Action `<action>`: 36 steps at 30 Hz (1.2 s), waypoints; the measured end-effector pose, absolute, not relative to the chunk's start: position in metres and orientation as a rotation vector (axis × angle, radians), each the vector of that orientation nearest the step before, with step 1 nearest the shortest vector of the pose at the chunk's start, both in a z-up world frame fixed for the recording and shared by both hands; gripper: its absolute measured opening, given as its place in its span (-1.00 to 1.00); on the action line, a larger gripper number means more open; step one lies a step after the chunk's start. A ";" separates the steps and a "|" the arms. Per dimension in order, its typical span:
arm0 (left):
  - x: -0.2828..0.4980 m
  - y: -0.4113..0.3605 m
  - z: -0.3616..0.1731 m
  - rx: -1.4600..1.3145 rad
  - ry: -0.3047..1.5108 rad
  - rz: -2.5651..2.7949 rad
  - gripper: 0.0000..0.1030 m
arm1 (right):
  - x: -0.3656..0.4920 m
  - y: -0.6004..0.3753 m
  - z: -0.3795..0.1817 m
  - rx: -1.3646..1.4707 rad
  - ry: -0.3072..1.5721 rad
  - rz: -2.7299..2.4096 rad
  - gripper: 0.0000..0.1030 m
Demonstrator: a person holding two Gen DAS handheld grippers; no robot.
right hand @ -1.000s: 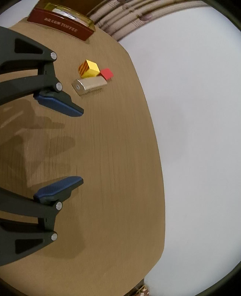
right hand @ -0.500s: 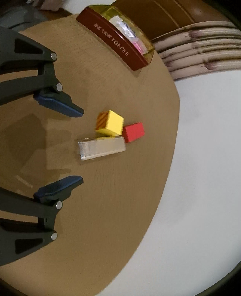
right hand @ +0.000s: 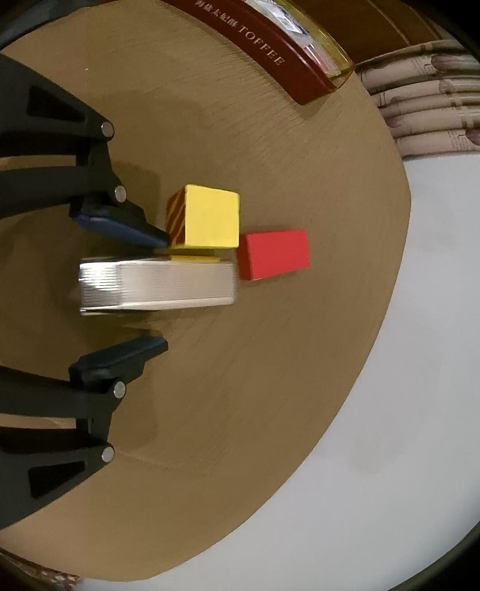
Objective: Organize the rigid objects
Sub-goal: 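Grasp the silver ribbed lighter with the right gripper, then lower the silver lighter into the gold tin and open the right gripper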
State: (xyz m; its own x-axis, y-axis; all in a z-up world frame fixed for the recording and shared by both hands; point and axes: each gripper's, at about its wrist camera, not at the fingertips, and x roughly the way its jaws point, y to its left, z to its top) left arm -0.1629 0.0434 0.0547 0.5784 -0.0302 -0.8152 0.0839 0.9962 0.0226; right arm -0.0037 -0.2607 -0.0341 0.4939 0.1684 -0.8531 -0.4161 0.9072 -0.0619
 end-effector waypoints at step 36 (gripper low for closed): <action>-0.207 0.164 0.071 -0.217 0.942 0.230 0.76 | -0.087 -0.021 0.079 -0.183 1.070 0.969 -0.44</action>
State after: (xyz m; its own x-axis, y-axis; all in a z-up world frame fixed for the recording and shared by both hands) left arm -0.2073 0.1644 0.0712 0.5673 0.0997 -0.8174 -0.2881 0.9539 -0.0837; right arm -0.0872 -0.0209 0.0785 0.1294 0.5794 -0.8047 -0.7432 0.5939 0.3081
